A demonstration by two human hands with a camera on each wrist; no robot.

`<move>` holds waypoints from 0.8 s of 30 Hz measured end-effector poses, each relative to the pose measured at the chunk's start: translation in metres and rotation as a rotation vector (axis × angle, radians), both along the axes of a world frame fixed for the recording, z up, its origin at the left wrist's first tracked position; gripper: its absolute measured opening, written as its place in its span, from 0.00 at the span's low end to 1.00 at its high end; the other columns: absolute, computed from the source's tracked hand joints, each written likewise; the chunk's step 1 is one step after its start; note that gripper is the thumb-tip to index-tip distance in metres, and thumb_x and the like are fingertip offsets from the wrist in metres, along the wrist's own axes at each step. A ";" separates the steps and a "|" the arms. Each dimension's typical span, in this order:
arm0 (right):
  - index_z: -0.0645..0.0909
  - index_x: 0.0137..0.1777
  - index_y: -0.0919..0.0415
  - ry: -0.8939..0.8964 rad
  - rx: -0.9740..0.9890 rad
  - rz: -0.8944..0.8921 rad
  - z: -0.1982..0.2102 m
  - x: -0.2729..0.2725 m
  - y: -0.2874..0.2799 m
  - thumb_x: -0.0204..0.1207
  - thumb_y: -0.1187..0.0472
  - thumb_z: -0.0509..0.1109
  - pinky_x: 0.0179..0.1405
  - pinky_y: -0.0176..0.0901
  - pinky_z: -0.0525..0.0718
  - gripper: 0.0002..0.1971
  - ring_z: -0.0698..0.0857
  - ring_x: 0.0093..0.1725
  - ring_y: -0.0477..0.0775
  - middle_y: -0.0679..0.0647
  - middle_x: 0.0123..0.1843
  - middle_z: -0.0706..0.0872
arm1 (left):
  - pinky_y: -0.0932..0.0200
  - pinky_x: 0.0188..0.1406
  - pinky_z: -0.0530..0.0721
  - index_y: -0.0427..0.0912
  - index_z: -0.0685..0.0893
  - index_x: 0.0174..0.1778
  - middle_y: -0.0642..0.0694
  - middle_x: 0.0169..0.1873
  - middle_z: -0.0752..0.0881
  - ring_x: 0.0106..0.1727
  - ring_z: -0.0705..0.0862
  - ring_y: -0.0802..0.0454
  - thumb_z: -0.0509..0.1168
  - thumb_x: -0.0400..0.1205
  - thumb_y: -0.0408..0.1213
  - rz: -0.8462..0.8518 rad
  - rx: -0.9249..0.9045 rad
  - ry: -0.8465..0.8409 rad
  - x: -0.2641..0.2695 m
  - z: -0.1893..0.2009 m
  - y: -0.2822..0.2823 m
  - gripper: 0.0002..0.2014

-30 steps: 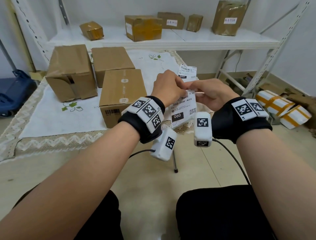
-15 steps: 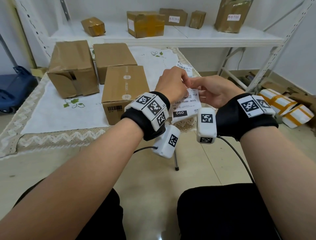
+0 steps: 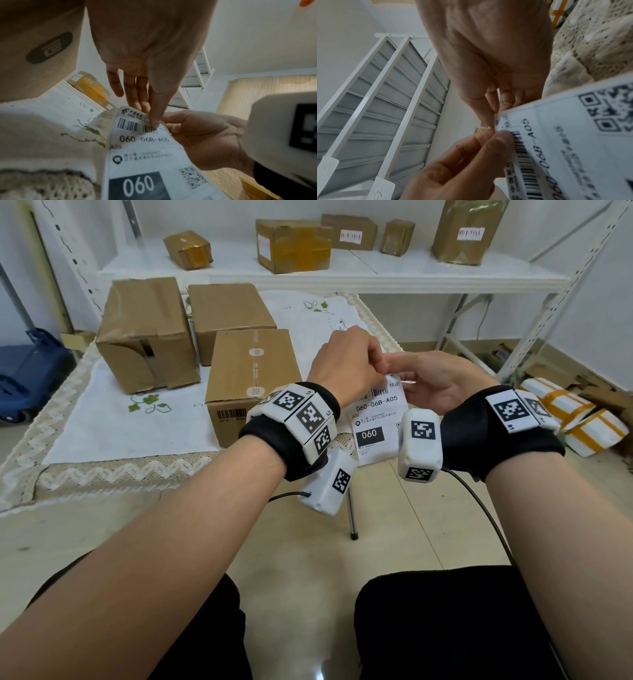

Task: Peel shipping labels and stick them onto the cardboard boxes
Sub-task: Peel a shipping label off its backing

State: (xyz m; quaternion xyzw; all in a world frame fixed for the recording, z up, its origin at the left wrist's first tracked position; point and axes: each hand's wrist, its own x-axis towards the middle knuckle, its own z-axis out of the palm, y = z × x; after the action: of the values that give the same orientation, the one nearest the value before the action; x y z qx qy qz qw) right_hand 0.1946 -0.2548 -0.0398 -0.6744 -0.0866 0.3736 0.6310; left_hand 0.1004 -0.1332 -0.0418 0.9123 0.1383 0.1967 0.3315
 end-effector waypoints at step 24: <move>0.87 0.51 0.55 0.009 -0.008 -0.037 -0.007 0.012 0.000 0.84 0.76 0.60 0.24 0.42 0.88 0.18 0.88 0.32 0.50 0.56 0.46 0.84 | 0.50 0.54 0.87 0.42 0.89 0.39 0.51 0.38 0.91 0.45 0.89 0.55 0.76 0.77 0.35 -0.125 0.040 -0.117 -0.001 -0.005 0.003 0.02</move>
State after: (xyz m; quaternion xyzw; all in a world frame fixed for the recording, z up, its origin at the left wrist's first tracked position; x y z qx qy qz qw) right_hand 0.2063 -0.2547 -0.0467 -0.6766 -0.0700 0.3653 0.6355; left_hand 0.0997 -0.1300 -0.0470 0.9126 0.0574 0.2312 0.3322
